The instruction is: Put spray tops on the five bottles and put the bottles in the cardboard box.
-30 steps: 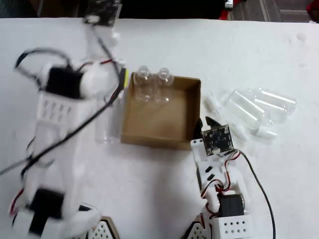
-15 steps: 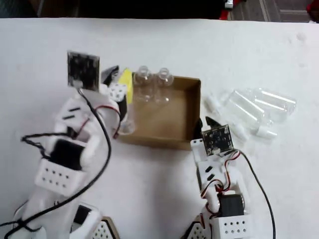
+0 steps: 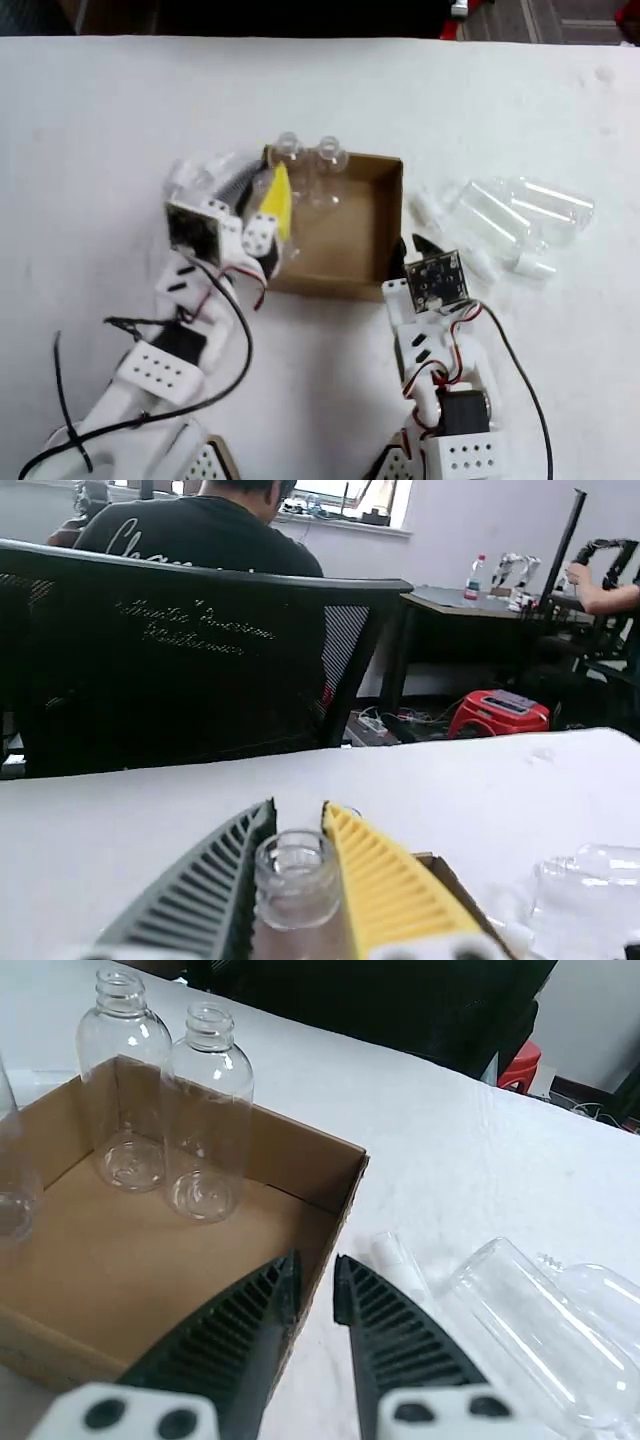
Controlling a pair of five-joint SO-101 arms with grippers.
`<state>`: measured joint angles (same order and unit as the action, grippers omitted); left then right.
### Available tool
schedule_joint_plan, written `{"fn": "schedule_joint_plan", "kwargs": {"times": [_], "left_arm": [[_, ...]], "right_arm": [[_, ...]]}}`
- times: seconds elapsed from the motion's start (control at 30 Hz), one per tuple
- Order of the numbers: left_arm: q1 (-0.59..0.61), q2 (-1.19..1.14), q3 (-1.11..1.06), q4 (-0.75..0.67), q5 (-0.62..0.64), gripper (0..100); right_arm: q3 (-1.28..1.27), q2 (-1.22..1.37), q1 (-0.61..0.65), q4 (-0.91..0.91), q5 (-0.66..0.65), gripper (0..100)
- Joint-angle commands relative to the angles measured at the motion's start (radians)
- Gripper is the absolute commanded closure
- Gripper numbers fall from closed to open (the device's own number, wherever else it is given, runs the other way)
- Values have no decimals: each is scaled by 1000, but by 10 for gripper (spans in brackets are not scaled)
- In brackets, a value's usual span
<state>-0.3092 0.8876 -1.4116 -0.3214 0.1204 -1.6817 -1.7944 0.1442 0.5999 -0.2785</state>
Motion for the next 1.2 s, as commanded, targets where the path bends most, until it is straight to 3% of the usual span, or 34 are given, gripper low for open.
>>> {"fn": "schedule_joint_plan", "kwargs": {"times": [0.0, 0.37, 0.8, 1.17], "left_arm": [[-33, 31, -29, -75, -68, 980], [-28, -82, -34, -169, -72, 980], [1, -610, 54, -651, -25, 980], [2, -671, 52, -664, -97, 976]], "right_arm": [[-9, 1, -5, -4, -12, 956], [-9, 2, -5, -1, -12, 956], [-9, 2, -5, -2, -12, 956], [-9, 2, -5, -2, -12, 956]]}}
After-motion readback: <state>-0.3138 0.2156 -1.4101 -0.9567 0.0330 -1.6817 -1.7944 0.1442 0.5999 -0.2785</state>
